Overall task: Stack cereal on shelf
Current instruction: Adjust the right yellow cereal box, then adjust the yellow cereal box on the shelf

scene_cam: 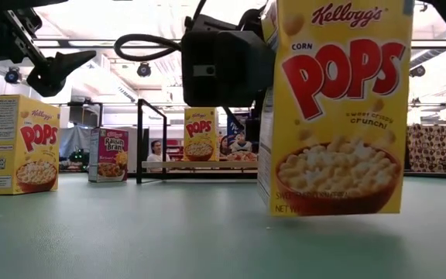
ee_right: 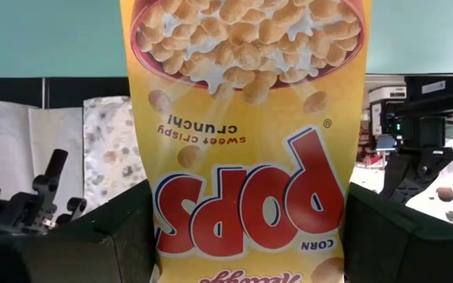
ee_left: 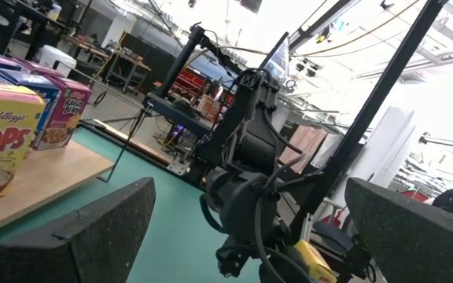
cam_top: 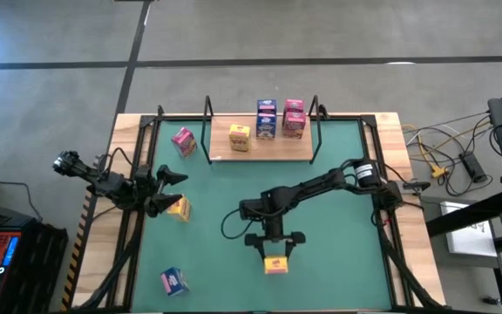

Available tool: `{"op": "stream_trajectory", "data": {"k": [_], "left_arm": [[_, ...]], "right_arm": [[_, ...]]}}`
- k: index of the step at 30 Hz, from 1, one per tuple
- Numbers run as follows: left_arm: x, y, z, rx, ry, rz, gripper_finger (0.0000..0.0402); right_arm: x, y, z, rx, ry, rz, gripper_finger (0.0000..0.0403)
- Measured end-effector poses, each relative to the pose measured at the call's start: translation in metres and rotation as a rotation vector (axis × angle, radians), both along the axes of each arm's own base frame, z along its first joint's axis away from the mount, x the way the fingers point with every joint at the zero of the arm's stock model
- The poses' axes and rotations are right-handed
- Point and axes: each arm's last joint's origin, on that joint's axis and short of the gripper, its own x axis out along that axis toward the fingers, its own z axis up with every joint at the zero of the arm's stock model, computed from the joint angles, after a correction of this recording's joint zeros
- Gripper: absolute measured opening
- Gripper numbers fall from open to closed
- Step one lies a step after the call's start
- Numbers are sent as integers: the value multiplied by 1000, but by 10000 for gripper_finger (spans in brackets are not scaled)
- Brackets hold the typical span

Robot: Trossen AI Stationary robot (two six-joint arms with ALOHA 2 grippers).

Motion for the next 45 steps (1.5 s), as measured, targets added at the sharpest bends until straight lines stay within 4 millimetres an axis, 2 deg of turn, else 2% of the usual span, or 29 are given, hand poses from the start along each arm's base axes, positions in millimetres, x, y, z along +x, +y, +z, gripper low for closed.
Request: {"op": "stream_trajectory", "data": {"k": [15,18,23,29,38,45], "left_arm": [[0,0,0,0,0,0,398],[0,0,0,0,0,0,398],[0,0,0,0,0,0,398],[0,0,0,0,0,0,398],[0,0,0,0,0,0,398],[0,0,0,0,0,0,398]], "right_arm": [[1,-6,-1,-1,-5,-12,292],[1,-9,-1,0,8,-21,315],[2,-11,-1,0,34,-34,391],[2,-12,1,28,35,-28,388],[9,-17,26,65,13,-44,396],[8,-18,54,59,5,-47,396]]}}
